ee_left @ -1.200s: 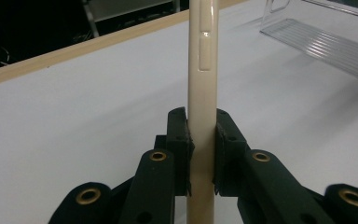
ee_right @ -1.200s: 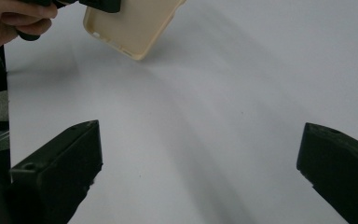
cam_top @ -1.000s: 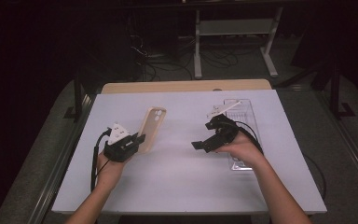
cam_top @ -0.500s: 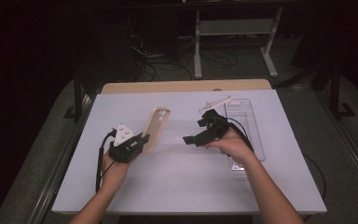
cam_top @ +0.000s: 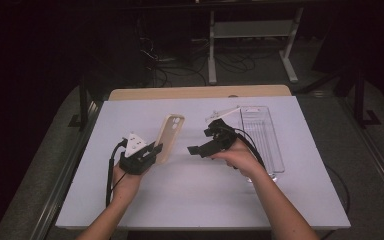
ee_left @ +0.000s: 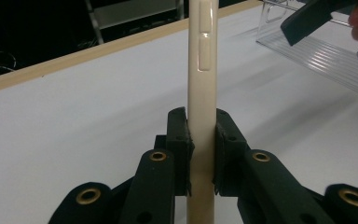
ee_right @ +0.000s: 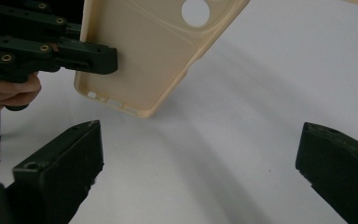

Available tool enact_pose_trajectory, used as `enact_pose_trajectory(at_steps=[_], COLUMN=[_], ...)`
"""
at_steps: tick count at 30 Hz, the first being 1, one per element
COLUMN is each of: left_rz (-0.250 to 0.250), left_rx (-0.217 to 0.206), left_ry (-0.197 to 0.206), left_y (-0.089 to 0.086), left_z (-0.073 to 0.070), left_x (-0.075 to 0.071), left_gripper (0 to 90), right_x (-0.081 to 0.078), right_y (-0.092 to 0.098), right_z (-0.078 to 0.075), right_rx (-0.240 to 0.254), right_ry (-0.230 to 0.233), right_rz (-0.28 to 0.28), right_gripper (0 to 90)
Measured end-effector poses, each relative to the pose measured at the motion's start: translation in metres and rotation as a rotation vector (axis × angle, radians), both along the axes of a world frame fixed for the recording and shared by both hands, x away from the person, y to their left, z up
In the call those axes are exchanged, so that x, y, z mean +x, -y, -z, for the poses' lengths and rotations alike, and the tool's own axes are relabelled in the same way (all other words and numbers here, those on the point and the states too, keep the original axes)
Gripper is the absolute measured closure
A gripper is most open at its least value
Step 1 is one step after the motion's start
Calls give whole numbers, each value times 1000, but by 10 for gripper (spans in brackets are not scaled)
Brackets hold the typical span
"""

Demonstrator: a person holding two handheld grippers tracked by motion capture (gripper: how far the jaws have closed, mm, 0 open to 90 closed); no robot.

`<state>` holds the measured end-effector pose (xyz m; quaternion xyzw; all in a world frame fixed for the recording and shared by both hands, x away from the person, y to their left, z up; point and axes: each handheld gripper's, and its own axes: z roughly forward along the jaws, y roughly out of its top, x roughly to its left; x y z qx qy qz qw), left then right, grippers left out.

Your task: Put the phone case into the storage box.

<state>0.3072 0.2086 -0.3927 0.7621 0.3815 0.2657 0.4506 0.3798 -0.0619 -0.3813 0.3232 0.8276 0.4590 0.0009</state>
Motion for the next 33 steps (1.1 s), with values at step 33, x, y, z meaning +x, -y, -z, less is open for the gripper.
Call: enact_pose_trajectory(at_steps=[33], left_rz=[5], left_rx=[-14], left_ry=[24], left_y=[10], left_z=[-1], left_x=[0], left_gripper=[790], right_x=[2], right_y=[-9], right_z=[17], right_rx=[197], right_ry=[-97], right_rz=[71], right_gripper=[0])
